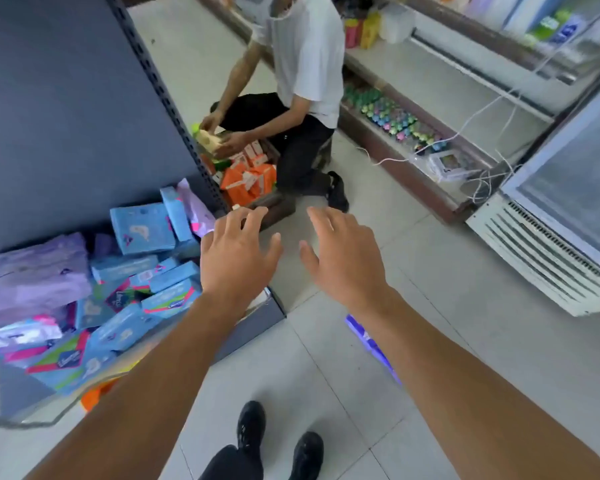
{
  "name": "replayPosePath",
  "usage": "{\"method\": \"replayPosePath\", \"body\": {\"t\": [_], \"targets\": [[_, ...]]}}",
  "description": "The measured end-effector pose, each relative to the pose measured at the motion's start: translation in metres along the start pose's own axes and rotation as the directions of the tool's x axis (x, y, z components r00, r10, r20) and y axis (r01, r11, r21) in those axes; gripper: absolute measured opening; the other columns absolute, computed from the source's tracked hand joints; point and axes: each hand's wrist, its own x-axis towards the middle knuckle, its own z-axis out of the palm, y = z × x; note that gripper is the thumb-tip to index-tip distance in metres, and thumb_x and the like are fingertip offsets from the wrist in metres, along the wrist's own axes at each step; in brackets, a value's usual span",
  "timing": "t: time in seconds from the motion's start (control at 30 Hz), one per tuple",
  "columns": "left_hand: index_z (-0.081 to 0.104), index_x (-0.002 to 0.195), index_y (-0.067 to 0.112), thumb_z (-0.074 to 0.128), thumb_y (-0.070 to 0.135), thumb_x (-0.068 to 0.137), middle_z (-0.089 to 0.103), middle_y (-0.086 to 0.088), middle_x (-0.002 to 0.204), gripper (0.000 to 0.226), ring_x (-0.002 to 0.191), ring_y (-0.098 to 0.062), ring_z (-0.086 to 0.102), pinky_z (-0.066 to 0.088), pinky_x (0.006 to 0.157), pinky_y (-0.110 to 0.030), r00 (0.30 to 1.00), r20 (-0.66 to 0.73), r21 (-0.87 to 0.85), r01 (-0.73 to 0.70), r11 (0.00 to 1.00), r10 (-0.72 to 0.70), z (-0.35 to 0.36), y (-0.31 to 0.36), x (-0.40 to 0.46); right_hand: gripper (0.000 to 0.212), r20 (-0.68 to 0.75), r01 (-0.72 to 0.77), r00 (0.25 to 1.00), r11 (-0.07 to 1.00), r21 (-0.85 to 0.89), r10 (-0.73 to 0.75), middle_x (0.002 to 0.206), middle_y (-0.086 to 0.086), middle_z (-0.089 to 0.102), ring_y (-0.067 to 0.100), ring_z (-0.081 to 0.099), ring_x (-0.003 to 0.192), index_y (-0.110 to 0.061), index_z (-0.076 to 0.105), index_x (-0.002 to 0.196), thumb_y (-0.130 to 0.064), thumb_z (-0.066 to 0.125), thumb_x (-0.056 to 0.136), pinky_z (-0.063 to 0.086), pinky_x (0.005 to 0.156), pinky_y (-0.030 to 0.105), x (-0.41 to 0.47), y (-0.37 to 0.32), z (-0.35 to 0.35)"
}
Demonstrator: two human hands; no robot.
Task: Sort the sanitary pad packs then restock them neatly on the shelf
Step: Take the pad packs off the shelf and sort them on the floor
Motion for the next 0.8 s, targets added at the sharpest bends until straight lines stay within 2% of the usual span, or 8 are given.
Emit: {"method": "replayPosePath", "body": {"t": [0.13, 0.3, 0.4, 0.53, 0.6, 0.67, 0.73, 0.8], "targets": [[0.056, 0.126, 0.020, 0.052, 0.040, 0.087, 0.059, -0.006, 0.125, 0.044, 0.115, -0.034, 0.053, 0.043, 0.091, -0.047, 0.977, -0.108, -0.005, 0.184, 0.983, -0.183, -0.051, -0.079, -0.021, 0.048, 0.069, 0.163, 0.984, 0.986, 0.032, -0.165, 0.109, 0.008, 0.062, 0.031, 0.060, 0.093, -0.012, 0.054, 0.127, -0.038, 0.053, 0.086, 0.049, 0.064, 0.039, 0.025, -0.086, 0.004], [0.052, 0.131, 0.023, 0.057, 0.036, 0.088, 0.058, -0.007, 0.126, 0.045, 0.116, -0.032, 0.052, 0.044, 0.091, -0.044, 0.917, -0.122, -0.012, 0.382, 0.924, -0.381, -0.092, -0.189, -0.057, 0.044, 0.114, 0.314, 0.938, 0.941, 0.130, -0.329, 0.114, 0.008, 0.060, 0.032, 0.059, 0.097, -0.014, 0.050, 0.128, -0.035, 0.054, 0.090, 0.046, 0.066, 0.040, 0.047, -0.193, 0.036], [0.053, 0.130, 0.024, 0.060, 0.033, 0.088, 0.058, -0.006, 0.129, 0.044, 0.116, -0.032, 0.053, 0.046, 0.090, -0.043, 0.853, -0.116, -0.069, 0.505, 0.860, -0.510, -0.096, -0.263, -0.079, 0.051, 0.177, 0.275, 0.929, 0.926, 0.258, -0.325, 0.121, 0.010, 0.056, 0.032, 0.059, 0.103, -0.016, 0.042, 0.139, -0.038, 0.052, 0.094, 0.047, 0.069, 0.040, 0.050, -0.257, 0.078], [0.049, 0.134, 0.021, 0.061, 0.036, 0.089, 0.051, -0.010, 0.136, 0.050, 0.122, -0.032, 0.049, 0.043, 0.097, -0.041, 0.735, -0.093, -0.181, 0.651, 0.737, -0.672, -0.088, -0.351, -0.095, 0.051, 0.270, 0.244, 0.895, 0.897, 0.369, -0.355, 0.128, 0.013, 0.051, 0.034, 0.052, 0.116, -0.015, 0.040, 0.138, -0.034, 0.055, 0.093, 0.046, 0.082, 0.042, 0.054, -0.323, 0.143], [0.045, 0.137, 0.019, 0.060, 0.036, 0.090, 0.047, -0.011, 0.137, 0.052, 0.122, -0.030, 0.048, 0.039, 0.097, -0.037, 0.667, -0.071, -0.249, 0.708, 0.661, -0.741, -0.083, -0.381, -0.094, 0.054, 0.255, 0.346, 0.866, 0.884, 0.314, -0.430, 0.134, 0.010, 0.049, 0.032, 0.046, 0.123, -0.015, 0.040, 0.139, -0.032, 0.058, 0.090, 0.046, 0.087, 0.043, 0.059, -0.347, 0.173], [0.042, 0.139, 0.018, 0.060, 0.035, 0.091, 0.046, -0.011, 0.138, 0.054, 0.122, -0.029, 0.048, 0.038, 0.095, -0.035, 0.635, -0.056, -0.293, 0.727, 0.620, -0.771, -0.074, -0.404, -0.089, 0.057, 0.237, 0.488, 0.820, 0.853, 0.187, -0.521, 0.134, 0.009, 0.050, 0.032, 0.046, 0.123, -0.015, 0.043, 0.137, -0.030, 0.062, 0.086, 0.047, 0.085, 0.044, 0.065, -0.367, 0.204], [0.043, 0.139, 0.022, 0.060, 0.034, 0.090, 0.046, -0.009, 0.138, 0.054, 0.121, -0.029, 0.049, 0.040, 0.093, -0.037, 0.654, -0.065, -0.271, 0.715, 0.644, -0.753, -0.062, -0.422, -0.087, 0.062, 0.245, 0.556, 0.788, 0.824, 0.111, -0.565, 0.131, 0.010, 0.051, 0.032, 0.049, 0.120, -0.016, 0.047, 0.136, -0.024, 0.069, 0.079, 0.048, 0.083, 0.044, 0.073, -0.388, 0.231], [0.045, 0.138, 0.023, 0.061, 0.031, 0.088, 0.047, -0.008, 0.138, 0.053, 0.122, -0.028, 0.048, 0.041, 0.094, -0.038, 0.693, -0.086, -0.250, 0.680, 0.689, -0.716, -0.049, -0.438, -0.085, 0.069, 0.261, 0.579, 0.774, 0.812, 0.075, -0.577, 0.137, 0.012, 0.047, 0.033, 0.045, 0.126, -0.017, 0.043, 0.140, -0.021, 0.071, 0.077, 0.046, 0.091, 0.044, 0.083, -0.406, 0.255]]}}
